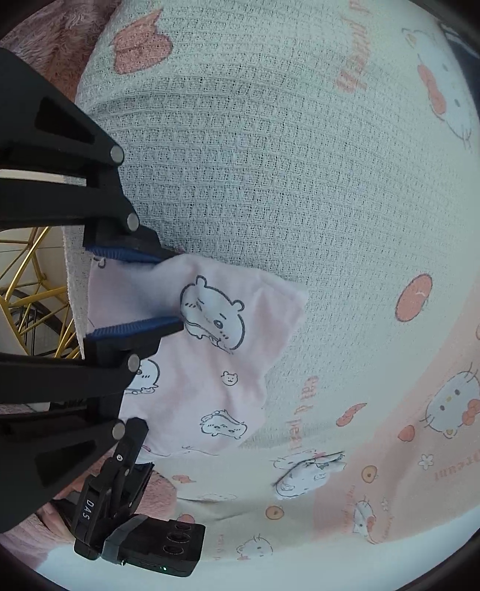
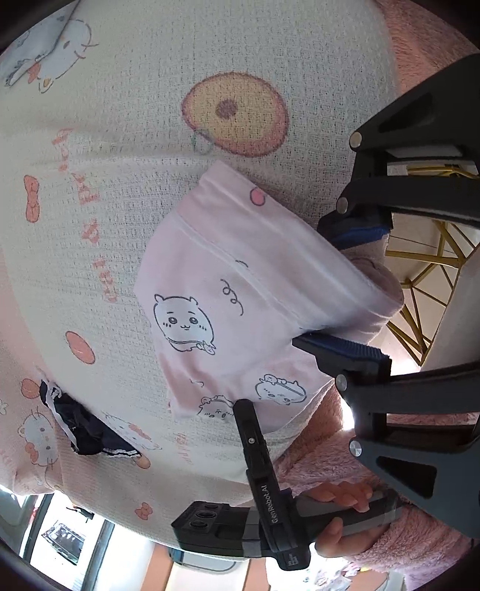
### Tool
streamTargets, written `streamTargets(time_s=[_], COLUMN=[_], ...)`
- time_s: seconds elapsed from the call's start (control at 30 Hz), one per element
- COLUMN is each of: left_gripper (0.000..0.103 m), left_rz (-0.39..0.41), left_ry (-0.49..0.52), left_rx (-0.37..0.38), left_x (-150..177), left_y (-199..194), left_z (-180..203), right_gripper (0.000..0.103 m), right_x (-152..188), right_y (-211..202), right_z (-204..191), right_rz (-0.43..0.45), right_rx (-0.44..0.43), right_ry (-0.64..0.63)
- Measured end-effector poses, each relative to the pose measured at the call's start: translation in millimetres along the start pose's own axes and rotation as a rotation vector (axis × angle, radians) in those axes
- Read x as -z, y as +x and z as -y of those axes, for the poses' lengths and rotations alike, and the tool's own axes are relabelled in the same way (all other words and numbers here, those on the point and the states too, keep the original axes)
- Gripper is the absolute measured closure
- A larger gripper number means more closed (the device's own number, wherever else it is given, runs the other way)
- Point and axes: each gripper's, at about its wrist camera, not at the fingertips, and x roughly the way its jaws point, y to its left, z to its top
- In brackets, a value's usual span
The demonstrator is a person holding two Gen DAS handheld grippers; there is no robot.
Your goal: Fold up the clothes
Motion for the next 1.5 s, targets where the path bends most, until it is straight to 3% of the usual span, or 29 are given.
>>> streamTargets(time_s=[0.13, 0.17, 0.2, 0.33, 0.43, 0.6, 0.7, 0.77, 0.83, 0.97, 1.0, 1.07, 1.1, 1.2, 1.5], left_gripper=[0.087, 0.087, 0.087, 0.087, 0.087, 0.087, 0.084, 0.076, 0.055, 0.045, 0.046, 0.075, 0.085, 0.085, 0.085], left_rz=[0.046, 0.050, 0.054, 0.054, 0.016, -0.043, -0.071, -0.075, -0.069, -0.063, -0.065, -0.083, -0.072, -0.025, 0.021], left_ry=[0.046, 0.064, 0.082, 0.160, 0.170, 0.118, 0.057, 0.024, 0.009, 0.045, 0.074, 0.113, 0.140, 0.189, 0.256], left_rx=[0.050, 0.064, 0.078, 0.080, 0.046, 0.009, 0.016, 0.018, 0.048, 0.048, 0.043, 0.040, 0.019, 0.005, 0.106], left_x=[-3.9, -6.9, -9.9, -23.4, -26.5, -9.7, 0.7, 5.7, 8.7, 7.2, 6.7, 7.8, 8.8, 7.5, -21.9], left_y=[-25.0, -30.0, -34.9, -39.0, -24.9, -7.7, 3.8, 9.2, 14.2, 20.7, 22.3, 24.5, 22.1, 5.7, -25.8], left_z=[25.8, 34.0, 42.1, 72.6, 77.1, 51.8, 29.3, 18.1, 13.1, 23.2, 29.8, 45.1, 53.4, 74.8, 132.8], right_gripper=[0.068, 0.081, 0.087, 0.088, 0.088, 0.082, 0.063, 0.057, 0.051, 0.050, 0.052, 0.064, 0.065, 0.071, 0.072], right_x=[-2.0, -3.3, -5.7, -17.2, -21.8, -10.4, -5.5, -5.1, -4.8, -2.0, -1.5, -1.3, -1.4, -1.4, -20.0], right_y=[-21.0, -29.1, -40.1, -76.4, -73.5, -45.3, -24.4, -15.3, -9.5, -0.2, 0.1, -3.2, -7.1, -23.0, -98.2], right_z=[3.8, 4.8, 5.5, 8.0, 17.8, 26.7, 28.4, 29.0, 28.6, 19.2, 15.1, 9.0, 6.3, -1.0, 14.8], right_rz=[0.011, 0.022, 0.046, 0.116, 0.080, -0.023, -0.069, -0.079, -0.077, -0.072, -0.064, -0.048, -0.035, 0.011, 0.153], right_rx=[-0.014, -0.020, -0.031, -0.037, -0.016, -0.018, -0.006, 0.002, 0.005, 0.039, 0.053, 0.074, 0.082, 0.097, 0.041], right_ry=[0.042, 0.048, 0.050, 0.034, 0.050, 0.069, 0.047, 0.044, 0.039, -0.005, -0.024, -0.034, -0.038, -0.044, 0.033])
